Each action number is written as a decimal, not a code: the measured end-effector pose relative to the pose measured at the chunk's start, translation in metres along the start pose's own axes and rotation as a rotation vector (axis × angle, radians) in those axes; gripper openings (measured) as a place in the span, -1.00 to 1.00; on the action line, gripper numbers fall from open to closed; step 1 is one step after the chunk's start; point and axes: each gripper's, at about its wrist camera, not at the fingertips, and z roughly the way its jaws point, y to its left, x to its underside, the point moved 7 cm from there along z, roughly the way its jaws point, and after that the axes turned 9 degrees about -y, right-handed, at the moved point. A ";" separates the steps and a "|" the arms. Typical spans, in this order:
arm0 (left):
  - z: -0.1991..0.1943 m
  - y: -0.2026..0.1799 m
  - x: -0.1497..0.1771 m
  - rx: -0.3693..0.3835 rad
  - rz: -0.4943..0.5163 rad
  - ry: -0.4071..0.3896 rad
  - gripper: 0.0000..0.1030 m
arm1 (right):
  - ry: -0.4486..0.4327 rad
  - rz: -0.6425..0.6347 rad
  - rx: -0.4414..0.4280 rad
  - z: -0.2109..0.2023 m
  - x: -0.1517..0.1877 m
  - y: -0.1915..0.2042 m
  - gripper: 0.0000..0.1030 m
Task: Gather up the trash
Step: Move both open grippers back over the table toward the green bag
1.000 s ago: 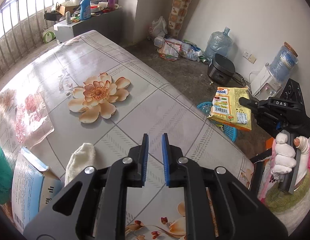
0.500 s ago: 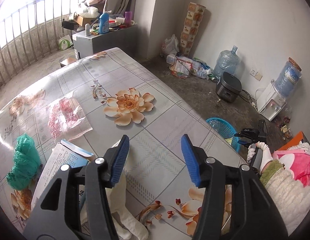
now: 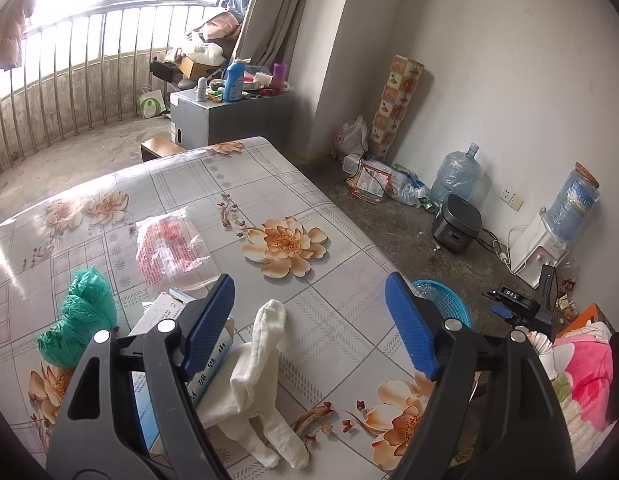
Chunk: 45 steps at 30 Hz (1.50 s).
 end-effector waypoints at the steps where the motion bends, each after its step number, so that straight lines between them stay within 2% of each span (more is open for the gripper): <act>1: -0.004 0.000 -0.003 -0.002 0.002 -0.016 0.48 | -0.027 -0.057 -0.016 -0.013 -0.004 0.018 0.49; 4: -0.019 0.001 -0.011 -0.009 0.003 -0.066 0.54 | -0.104 -0.222 -0.066 -0.049 -0.015 0.074 0.80; 8: -0.039 0.007 -0.016 -0.024 -0.003 -0.118 0.61 | -0.137 -0.382 -0.148 -0.088 -0.010 0.138 0.88; 16: -0.071 0.029 -0.011 -0.070 -0.034 -0.158 0.61 | -0.002 -0.591 -0.344 -0.131 0.057 0.230 0.88; 20: -0.085 0.043 -0.005 -0.095 -0.054 -0.165 0.62 | 0.070 -0.732 -0.375 -0.139 0.104 0.258 0.88; 24: -0.098 0.059 0.004 -0.123 -0.088 -0.167 0.62 | 0.143 -0.859 -0.350 -0.136 0.144 0.270 0.88; 28: -0.111 0.079 0.013 -0.169 -0.115 -0.169 0.62 | 0.198 -0.918 -0.329 -0.131 0.168 0.270 0.88; 31: -0.122 0.098 0.018 -0.208 -0.137 -0.180 0.62 | 0.235 -0.952 -0.282 -0.124 0.177 0.268 0.88; 36: -0.133 0.130 0.026 -0.259 -0.188 -0.195 0.62 | 0.346 -1.006 -0.201 -0.107 0.196 0.257 0.88; 42: -0.128 0.165 0.033 -0.286 -0.259 -0.184 0.62 | 0.284 -1.001 -0.261 -0.112 0.195 0.256 0.88; 45: -0.123 0.175 0.033 -0.278 -0.290 -0.184 0.62 | 0.294 -1.005 -0.262 -0.110 0.195 0.258 0.88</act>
